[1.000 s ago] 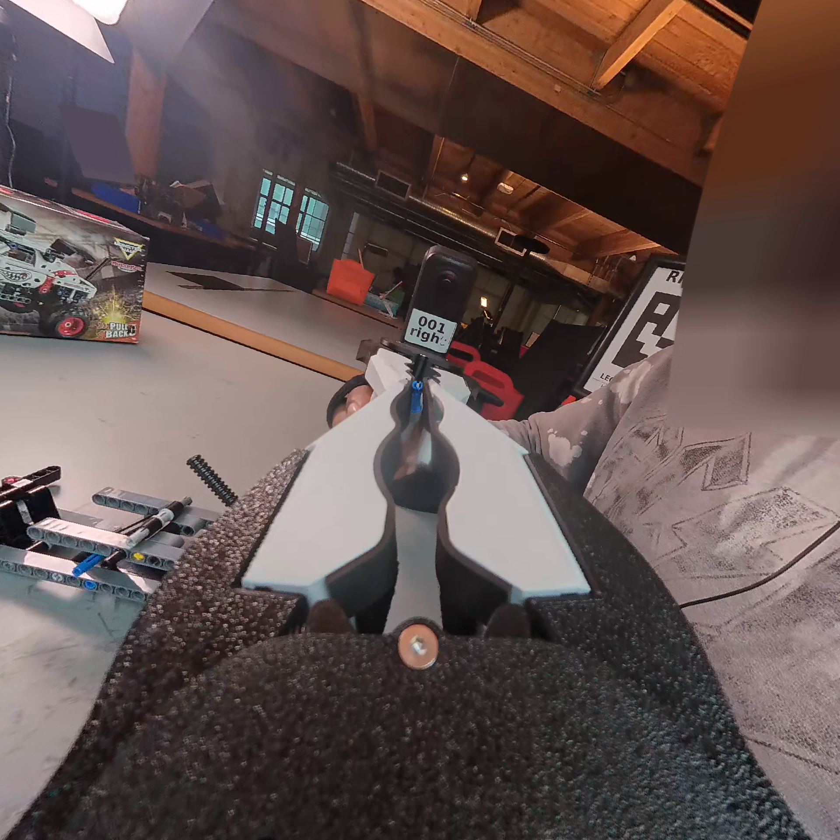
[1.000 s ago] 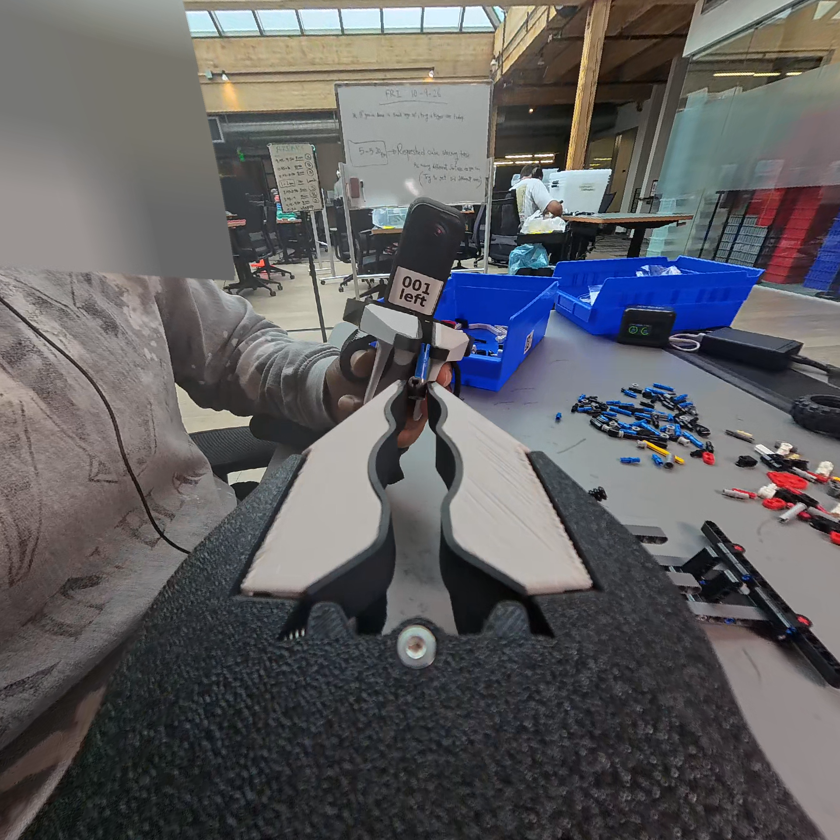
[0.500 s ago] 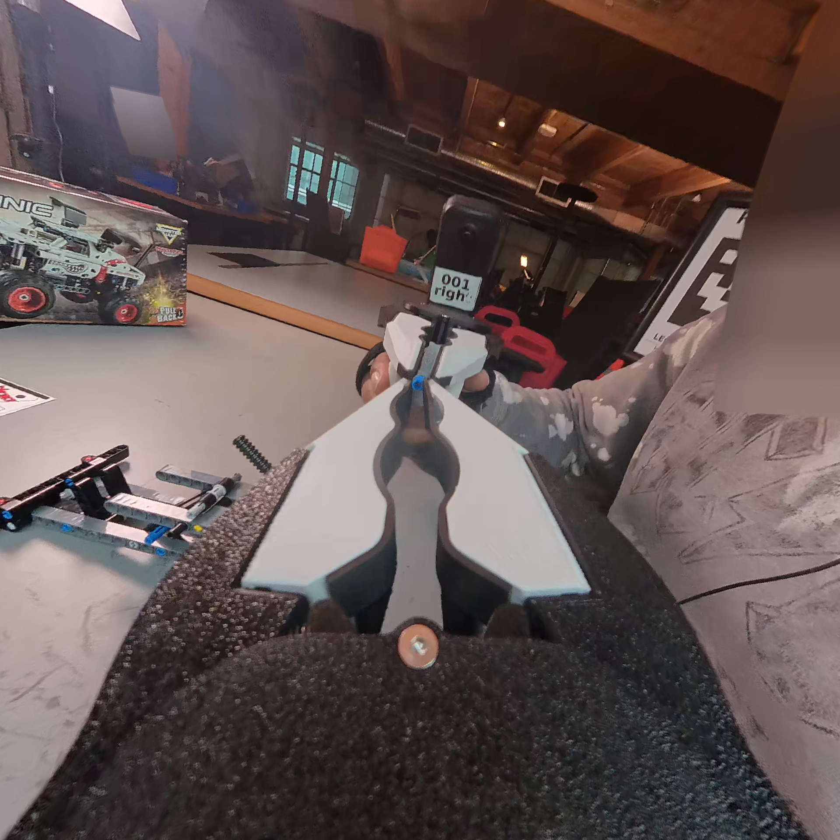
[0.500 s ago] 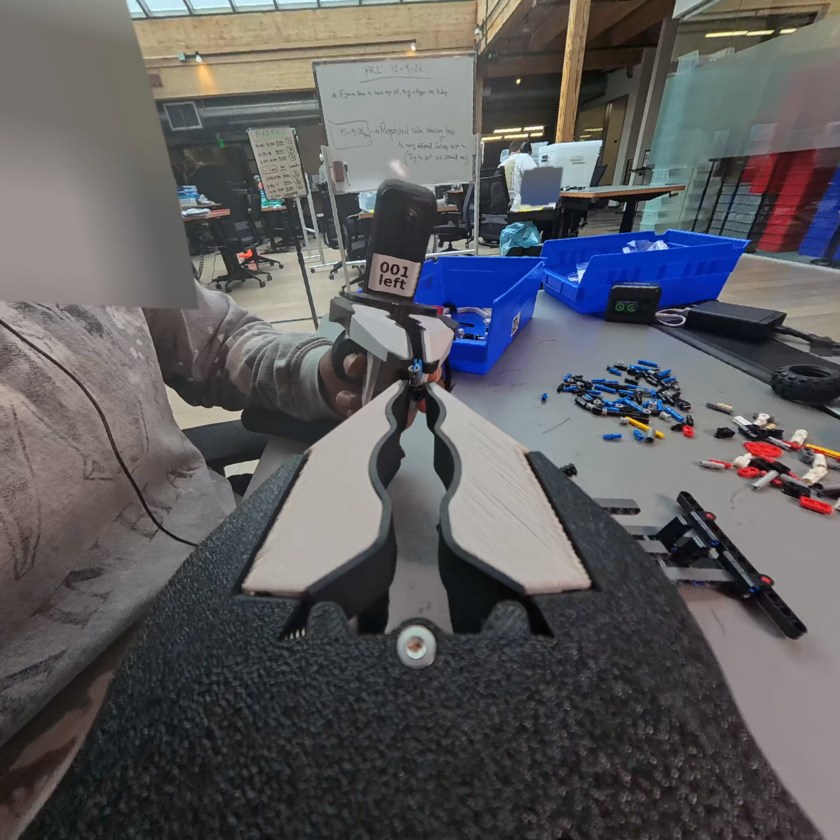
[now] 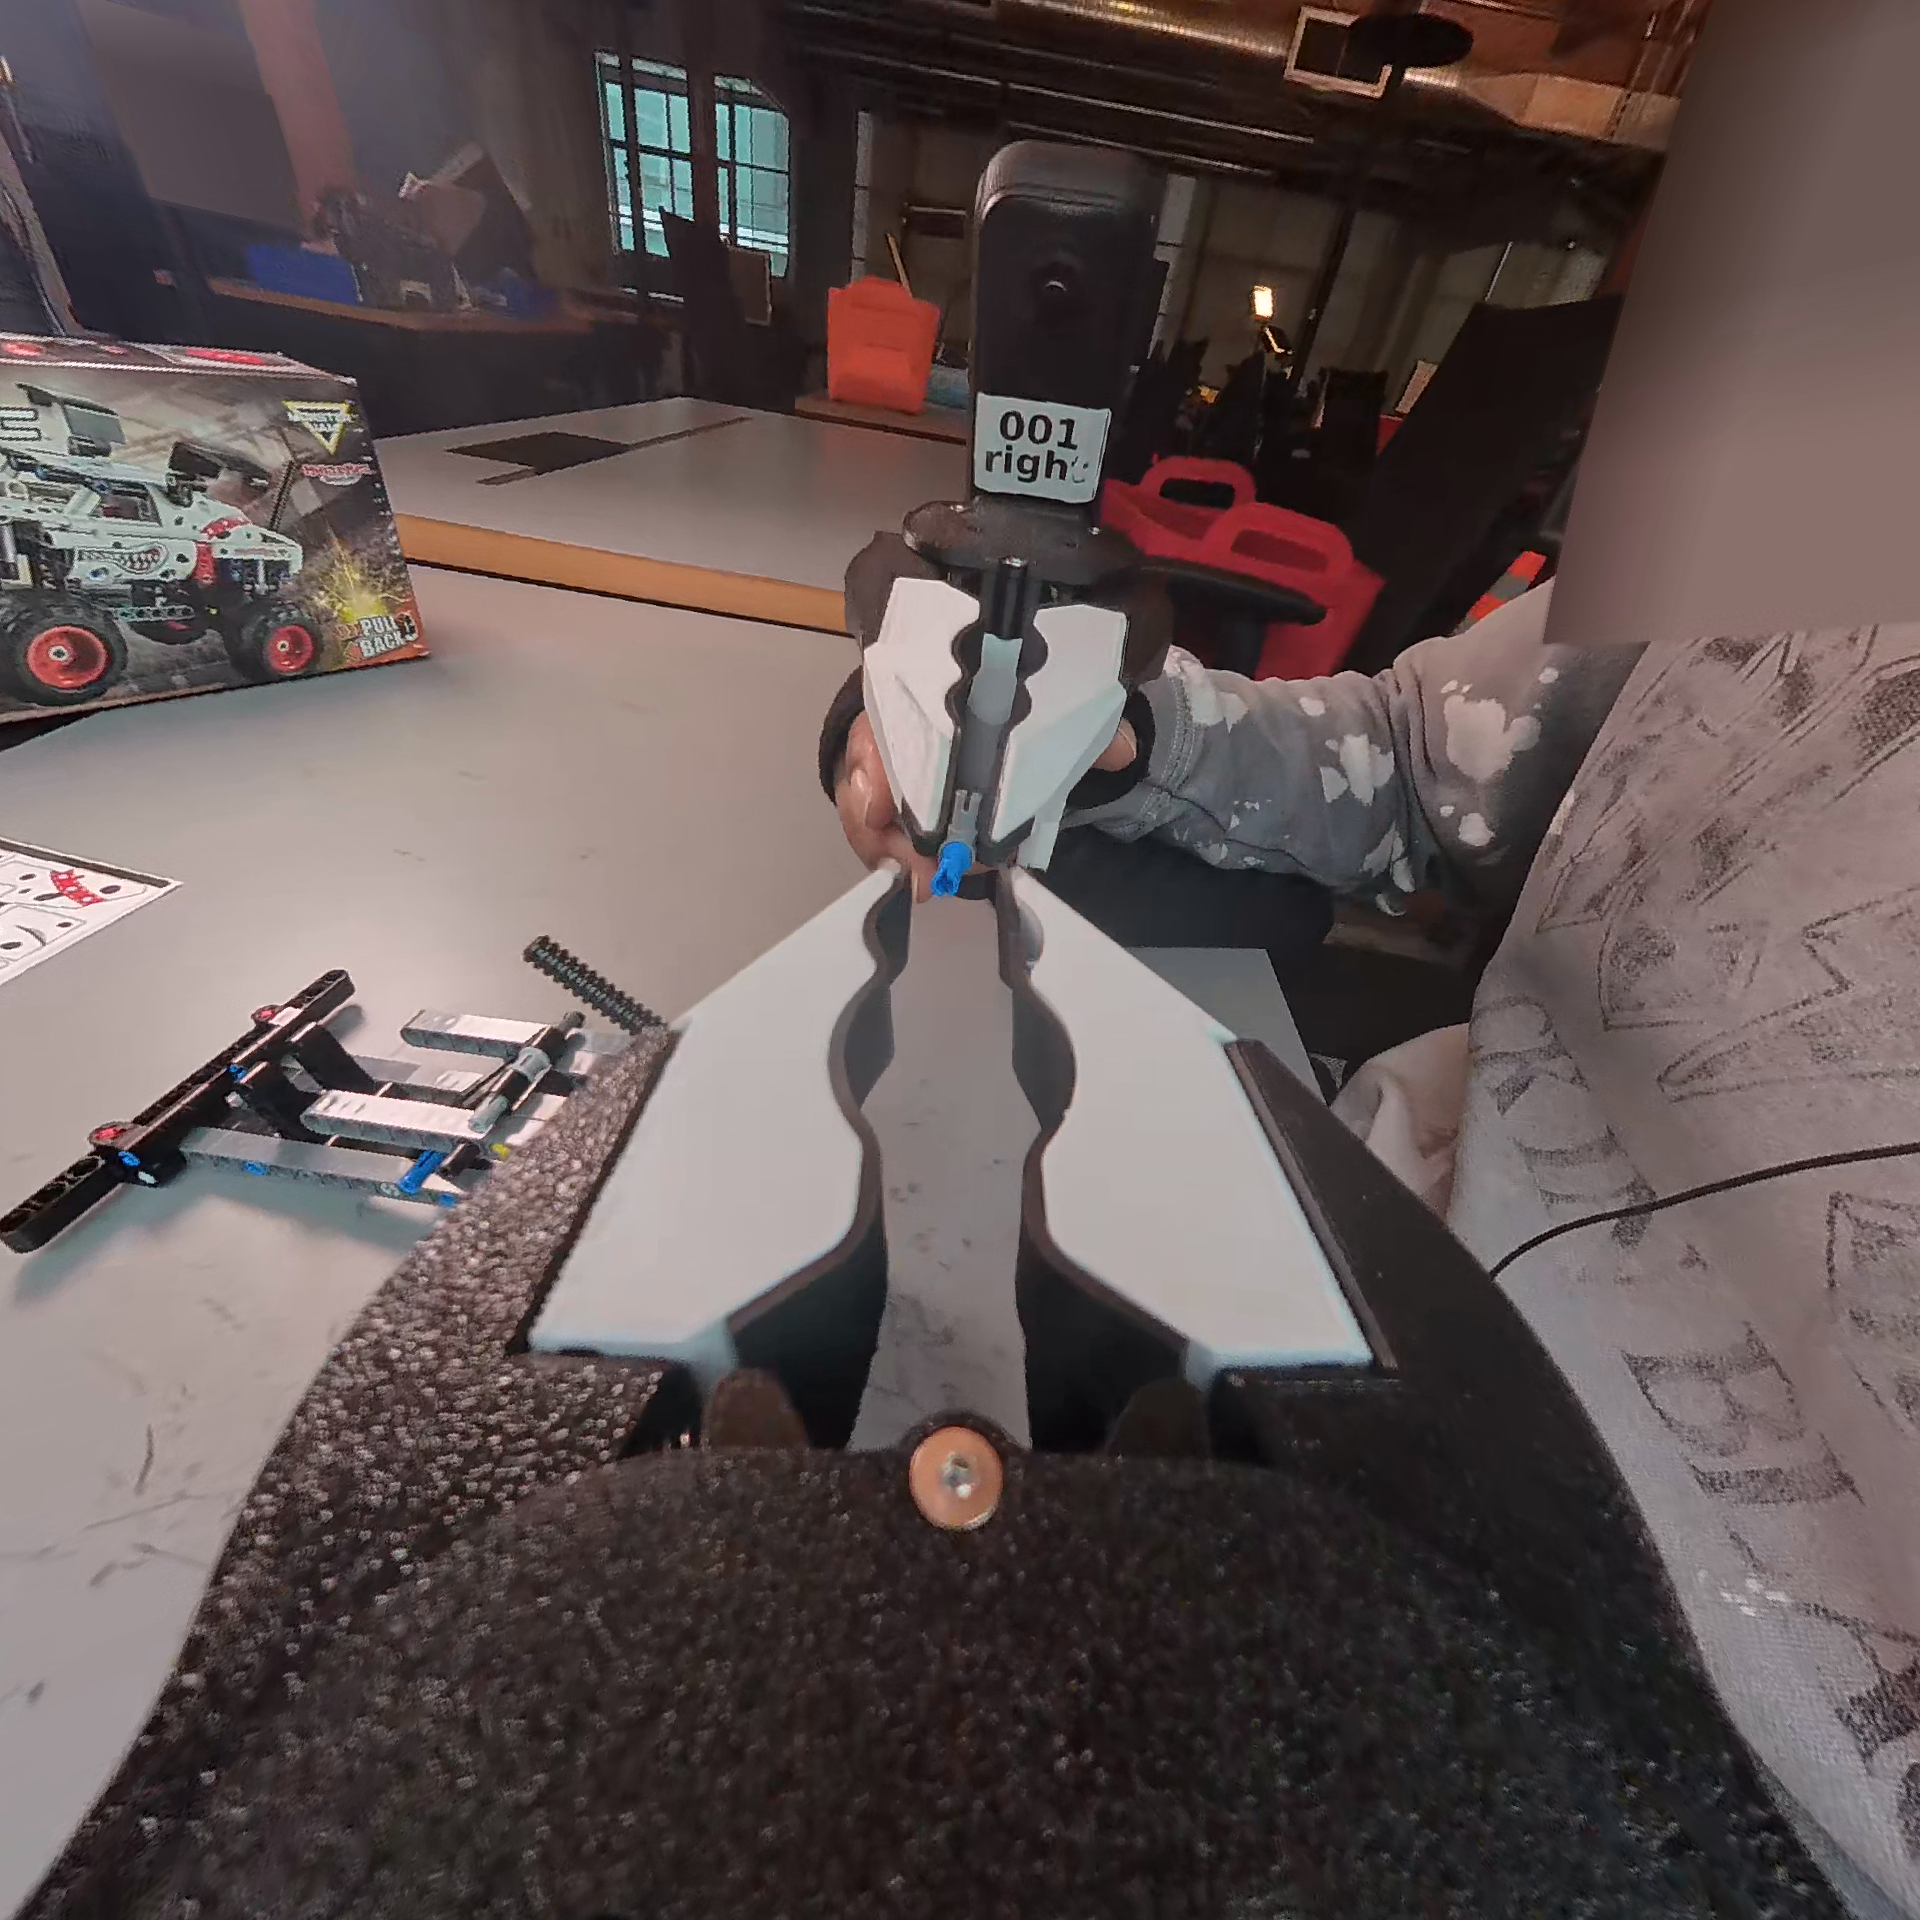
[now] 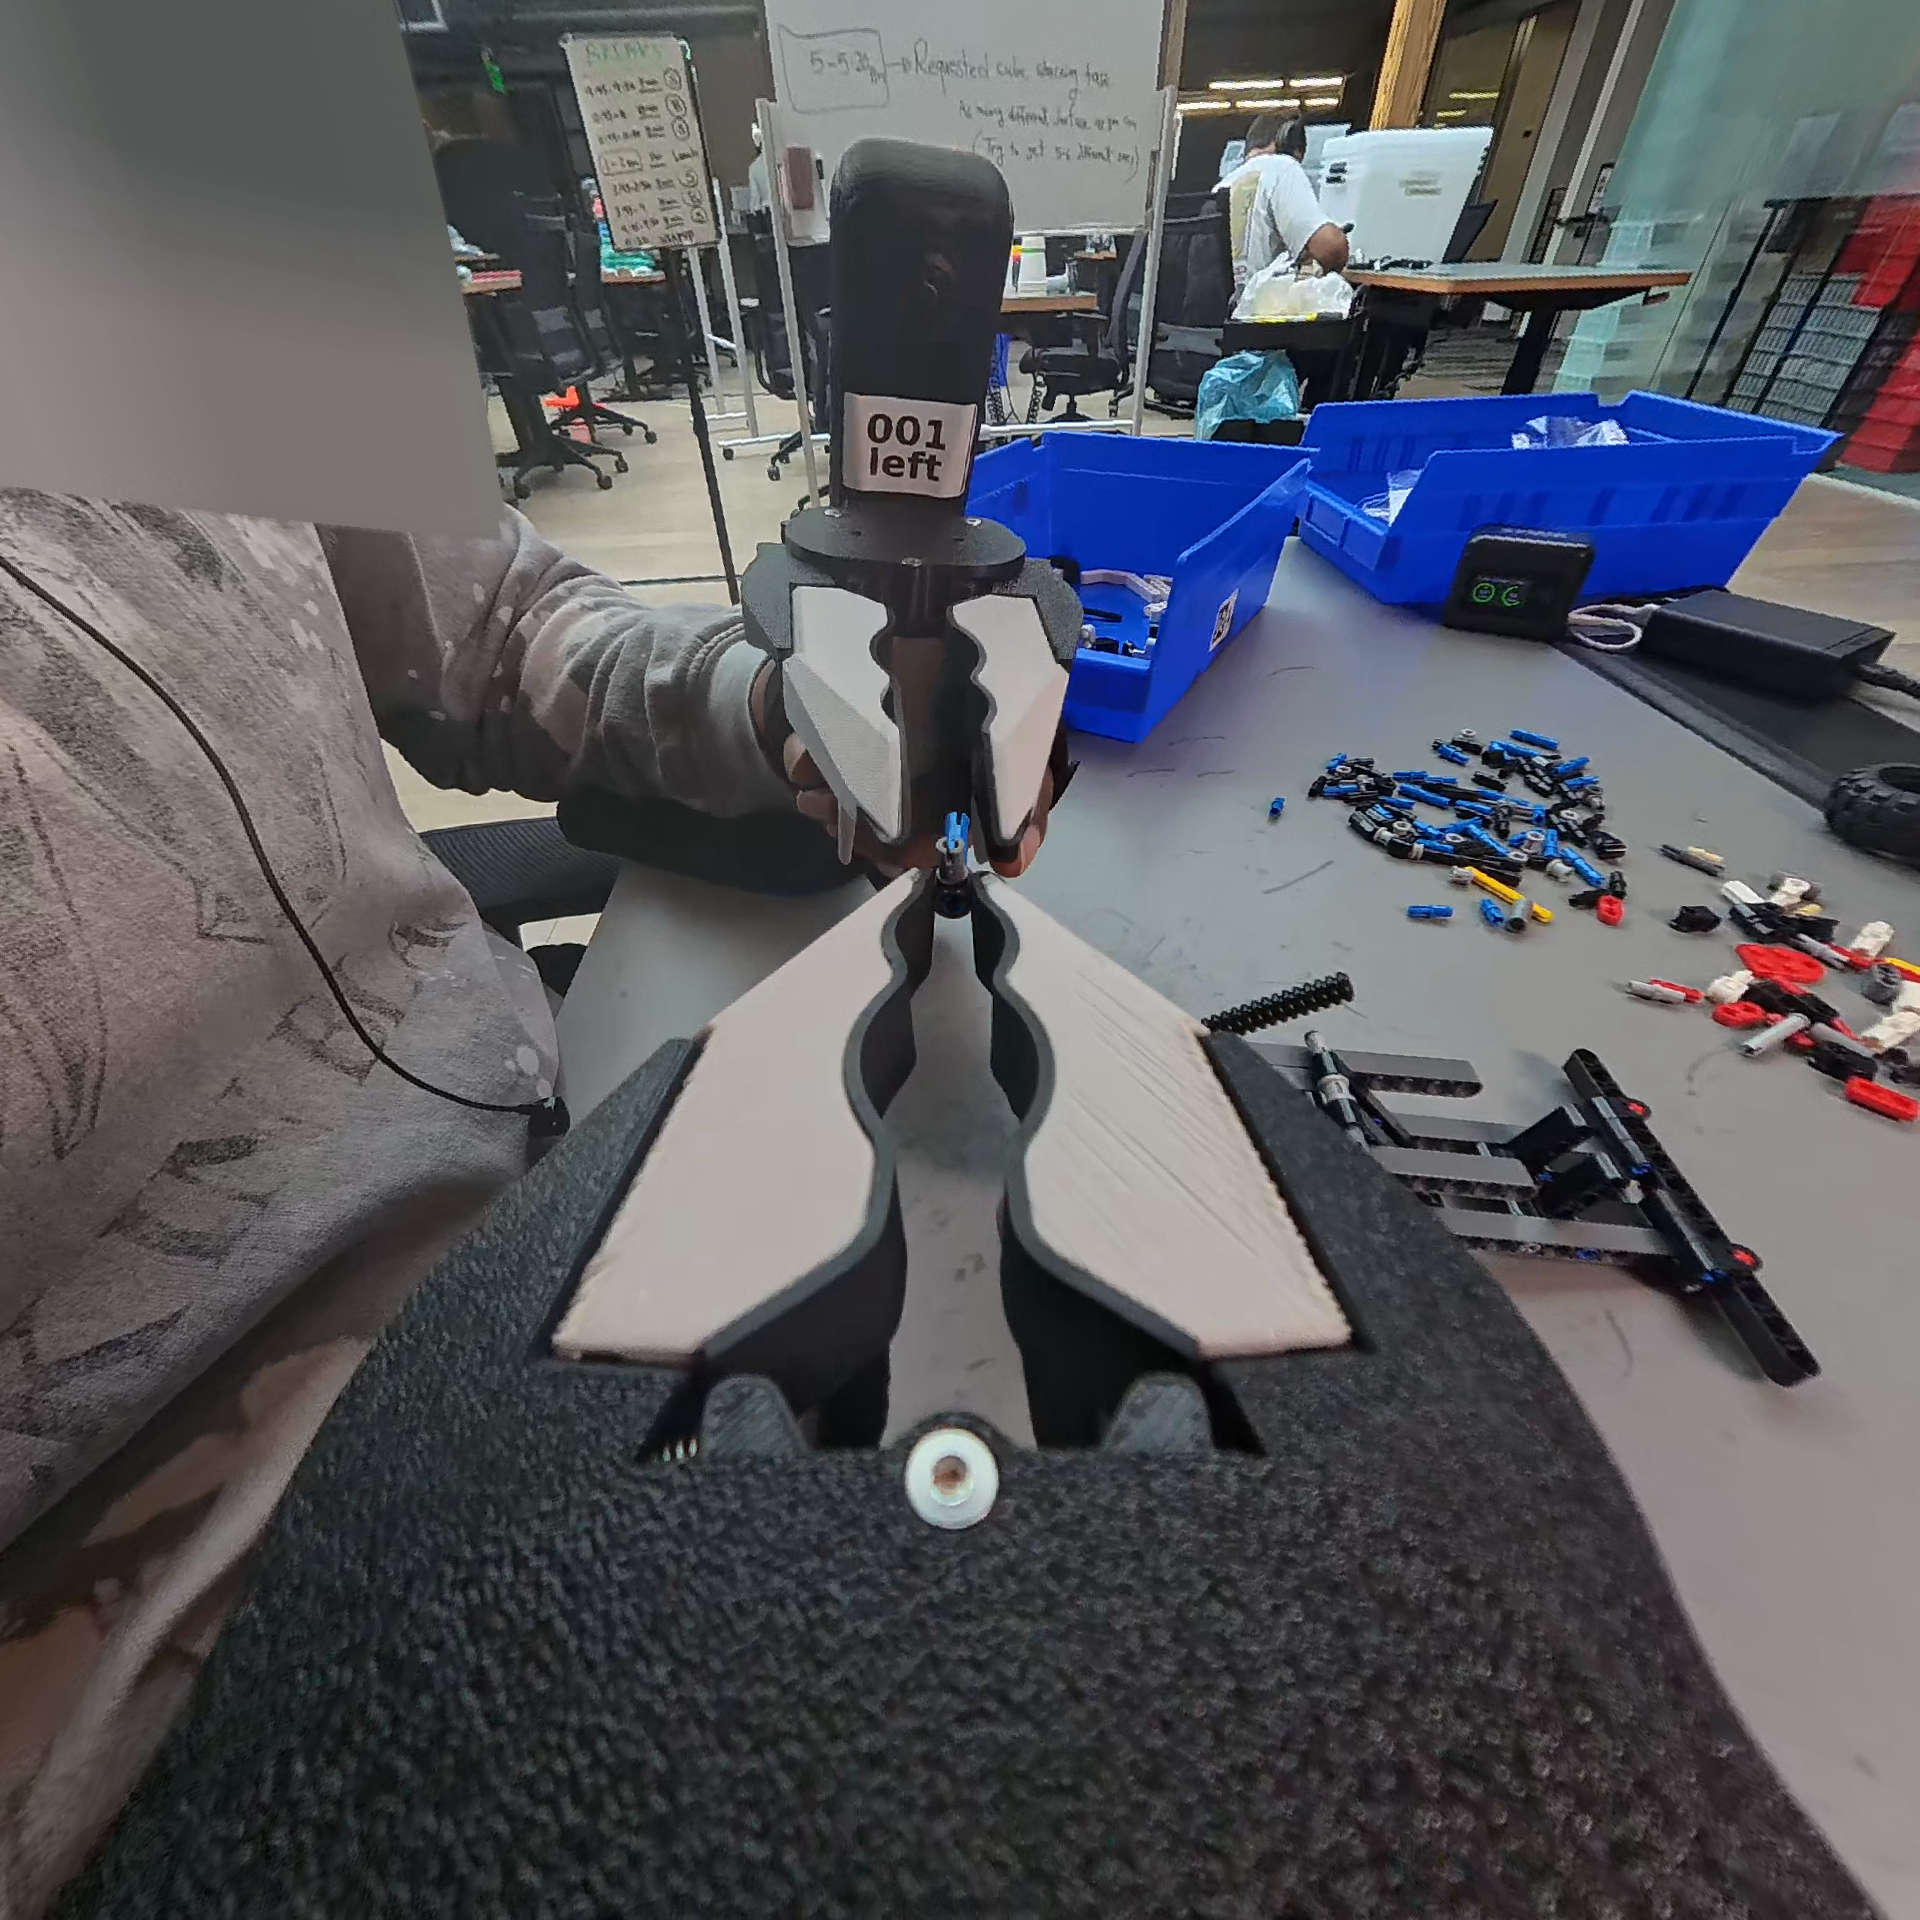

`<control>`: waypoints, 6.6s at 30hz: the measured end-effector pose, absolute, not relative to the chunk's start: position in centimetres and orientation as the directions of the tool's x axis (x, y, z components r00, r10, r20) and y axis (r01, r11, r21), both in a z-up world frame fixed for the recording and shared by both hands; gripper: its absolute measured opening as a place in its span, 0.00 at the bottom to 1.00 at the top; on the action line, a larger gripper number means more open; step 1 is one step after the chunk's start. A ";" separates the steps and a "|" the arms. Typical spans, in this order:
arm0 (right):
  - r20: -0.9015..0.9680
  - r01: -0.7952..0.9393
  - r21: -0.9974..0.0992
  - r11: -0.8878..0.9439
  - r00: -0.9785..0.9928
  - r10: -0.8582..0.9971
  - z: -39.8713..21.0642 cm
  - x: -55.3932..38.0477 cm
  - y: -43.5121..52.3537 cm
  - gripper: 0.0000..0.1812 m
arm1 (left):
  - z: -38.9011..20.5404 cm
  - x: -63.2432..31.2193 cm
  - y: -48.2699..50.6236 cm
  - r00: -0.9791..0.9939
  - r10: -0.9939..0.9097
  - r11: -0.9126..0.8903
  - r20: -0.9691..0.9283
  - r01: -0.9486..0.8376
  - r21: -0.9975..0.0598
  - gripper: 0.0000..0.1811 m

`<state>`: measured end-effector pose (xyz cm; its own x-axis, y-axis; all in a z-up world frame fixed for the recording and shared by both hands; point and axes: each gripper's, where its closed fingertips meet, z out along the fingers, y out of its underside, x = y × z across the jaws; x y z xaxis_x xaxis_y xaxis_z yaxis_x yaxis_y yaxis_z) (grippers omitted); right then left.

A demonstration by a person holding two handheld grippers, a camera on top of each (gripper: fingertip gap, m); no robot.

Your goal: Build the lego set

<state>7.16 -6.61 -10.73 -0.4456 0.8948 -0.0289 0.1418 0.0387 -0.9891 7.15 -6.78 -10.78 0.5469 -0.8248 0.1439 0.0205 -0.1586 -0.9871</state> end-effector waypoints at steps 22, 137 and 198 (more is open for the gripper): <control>0.041 0.066 -0.995 0.078 -0.440 0.897 -10.0 7.3 -7.2 0.04 | -9.7 7.7 -7.4 0.533 -0.838 -0.098 0.120 0.070 -0.993 0.03; -0.264 0.030 -0.964 -0.265 -0.240 0.934 -11.5 3.7 -3.1 0.04 | -14.7 2.5 -3.4 0.691 -0.719 -0.302 0.072 -0.218 -0.928 0.18; 0.126 0.361 -0.899 0.249 -0.331 0.935 -18.5 5.0 2.8 0.04 | -21.0 2.2 3.0 0.894 -0.427 -0.578 0.132 -0.157 -0.801 0.36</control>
<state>5.04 2.77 -18.51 -0.3309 0.9352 0.1258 0.3614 0.2488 -0.8986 2.24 2.97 -21.00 0.8944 -0.4272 0.1325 -0.1575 -0.5780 -0.8007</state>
